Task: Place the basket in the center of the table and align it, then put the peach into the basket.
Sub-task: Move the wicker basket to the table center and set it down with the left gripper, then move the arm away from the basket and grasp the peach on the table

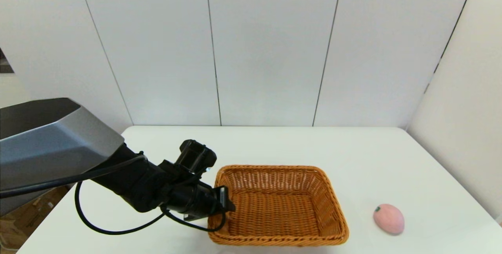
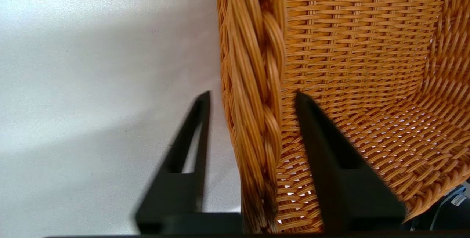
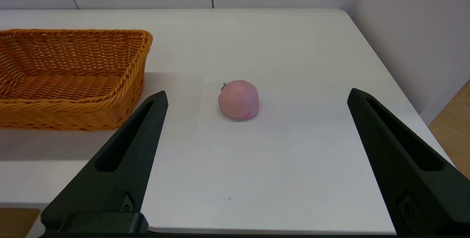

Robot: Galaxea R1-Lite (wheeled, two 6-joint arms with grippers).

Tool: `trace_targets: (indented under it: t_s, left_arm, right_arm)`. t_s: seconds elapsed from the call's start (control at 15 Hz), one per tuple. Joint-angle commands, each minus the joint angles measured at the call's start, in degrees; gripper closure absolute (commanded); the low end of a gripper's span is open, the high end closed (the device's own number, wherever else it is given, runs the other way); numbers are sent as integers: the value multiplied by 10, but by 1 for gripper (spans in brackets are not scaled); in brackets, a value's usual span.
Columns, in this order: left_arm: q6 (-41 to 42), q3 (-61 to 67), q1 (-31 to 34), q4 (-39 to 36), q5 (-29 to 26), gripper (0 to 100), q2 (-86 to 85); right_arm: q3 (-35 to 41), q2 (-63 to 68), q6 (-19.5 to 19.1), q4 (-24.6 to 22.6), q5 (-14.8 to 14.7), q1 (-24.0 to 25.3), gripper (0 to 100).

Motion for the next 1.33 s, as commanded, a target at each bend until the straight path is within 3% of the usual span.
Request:
trace_targets:
  t_s: [0.07,0.53,0.73,0.87,1.0,1.13,1.33]
  left_arm:
    - [-1,0,3,0,1,0,-15]
    - [23,1,83,47,3,0,-350]
    - [26,15,111,48,57,0,-473]
    - [94,57,110,48,107,0,-578]
    - [151,88,110,55,118,0,-683]
    - [191,89,117,124,120,0,-784]
    - [242,114,236,156,116,0,-861]
  right_arm:
    - [0,0,0,0,0,1,0]
    - [0,0,-2,0,0,1,0]
    - [0,0,0,0,0,1,0]
    - [0,0,0,0,0,1,0]
    - [0,0,0,0,0,1,0]
    - [0,0,0,0,0,1,0]
    - [0,0,0,0,0,1,0]
